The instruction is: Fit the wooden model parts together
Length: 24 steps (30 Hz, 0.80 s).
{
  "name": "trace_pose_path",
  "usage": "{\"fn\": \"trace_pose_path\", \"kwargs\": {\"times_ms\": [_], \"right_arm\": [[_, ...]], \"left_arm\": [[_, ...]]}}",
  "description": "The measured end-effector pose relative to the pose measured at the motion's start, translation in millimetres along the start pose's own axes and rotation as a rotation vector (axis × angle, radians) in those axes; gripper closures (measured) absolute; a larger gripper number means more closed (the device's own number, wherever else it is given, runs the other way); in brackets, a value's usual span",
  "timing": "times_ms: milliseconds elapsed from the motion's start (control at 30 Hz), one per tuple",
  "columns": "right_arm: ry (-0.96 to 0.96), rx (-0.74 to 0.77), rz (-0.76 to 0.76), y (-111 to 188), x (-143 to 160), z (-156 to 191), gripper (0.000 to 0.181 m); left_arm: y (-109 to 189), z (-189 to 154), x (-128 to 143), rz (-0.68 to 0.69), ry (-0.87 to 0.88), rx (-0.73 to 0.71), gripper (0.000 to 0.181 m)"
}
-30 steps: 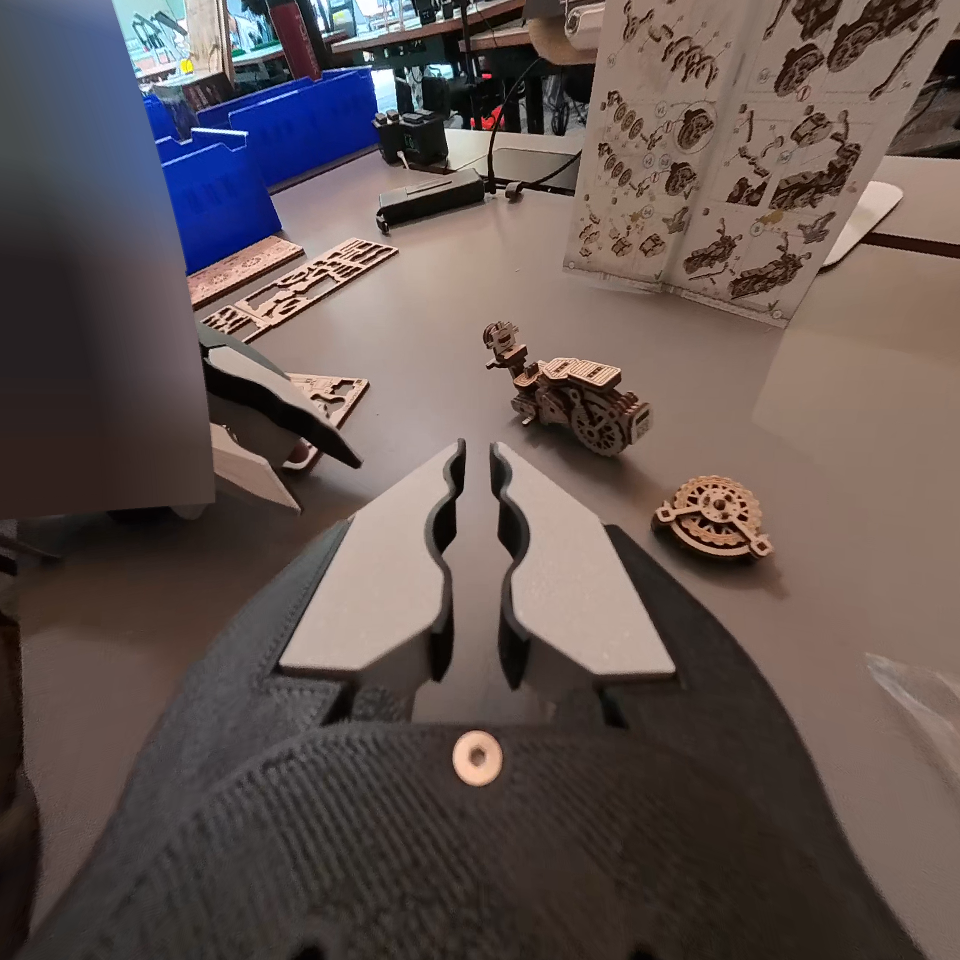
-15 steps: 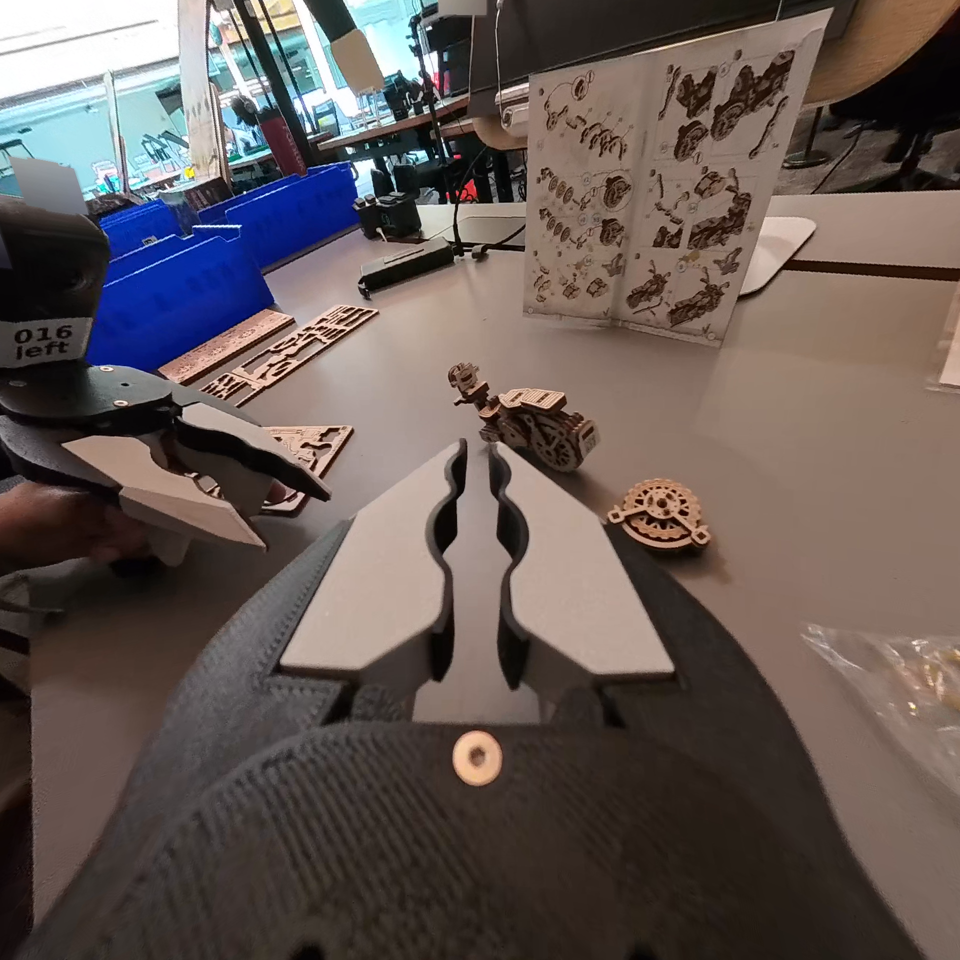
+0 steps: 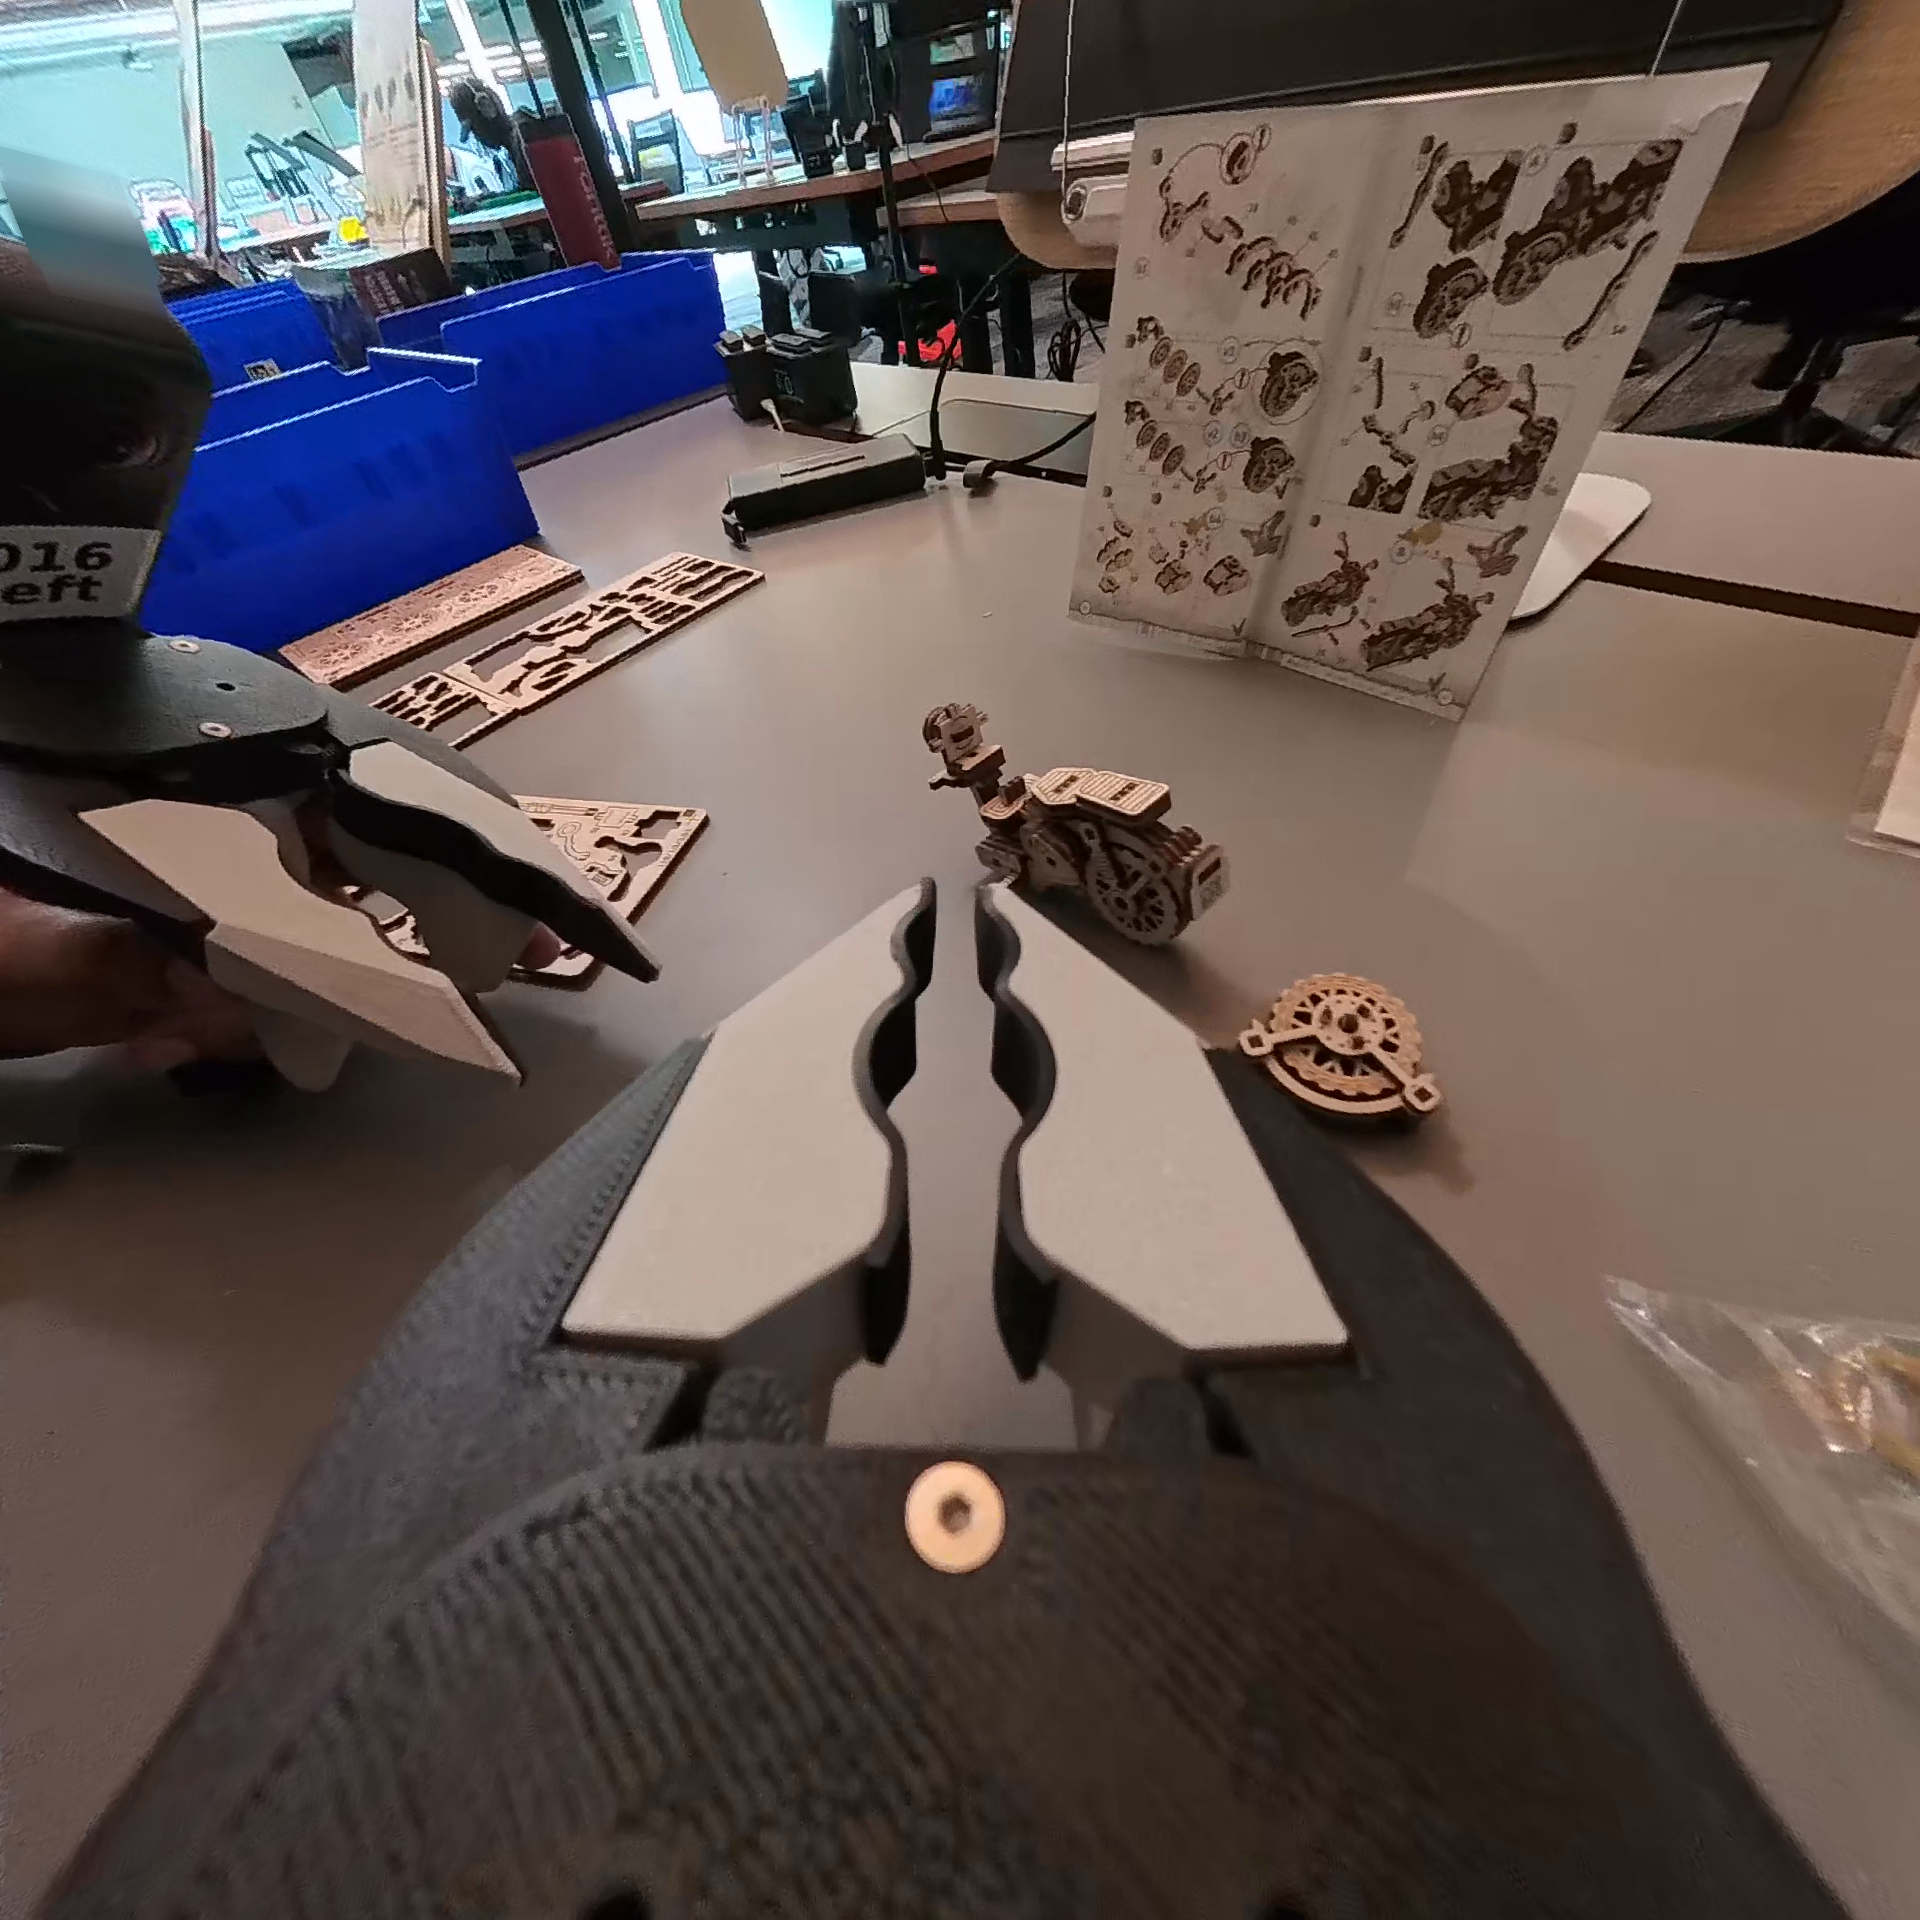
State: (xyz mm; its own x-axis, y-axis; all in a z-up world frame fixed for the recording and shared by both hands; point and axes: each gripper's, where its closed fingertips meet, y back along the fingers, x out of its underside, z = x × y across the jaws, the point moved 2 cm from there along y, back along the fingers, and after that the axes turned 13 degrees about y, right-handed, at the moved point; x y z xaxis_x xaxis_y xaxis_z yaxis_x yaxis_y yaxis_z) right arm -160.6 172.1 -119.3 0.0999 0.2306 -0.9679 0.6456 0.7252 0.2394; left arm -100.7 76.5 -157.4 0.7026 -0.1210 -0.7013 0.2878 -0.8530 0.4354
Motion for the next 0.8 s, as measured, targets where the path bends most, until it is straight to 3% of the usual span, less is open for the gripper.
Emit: {"fn": "trace_pose_path", "kwargs": {"times_ms": [800], "right_arm": [[0.002,-0.029,0.0,-2.8,-0.3,7.6,0.175]], "left_arm": [[-1.0,0.7,0.8,0.008,0.008,0.002,0.138]]}}
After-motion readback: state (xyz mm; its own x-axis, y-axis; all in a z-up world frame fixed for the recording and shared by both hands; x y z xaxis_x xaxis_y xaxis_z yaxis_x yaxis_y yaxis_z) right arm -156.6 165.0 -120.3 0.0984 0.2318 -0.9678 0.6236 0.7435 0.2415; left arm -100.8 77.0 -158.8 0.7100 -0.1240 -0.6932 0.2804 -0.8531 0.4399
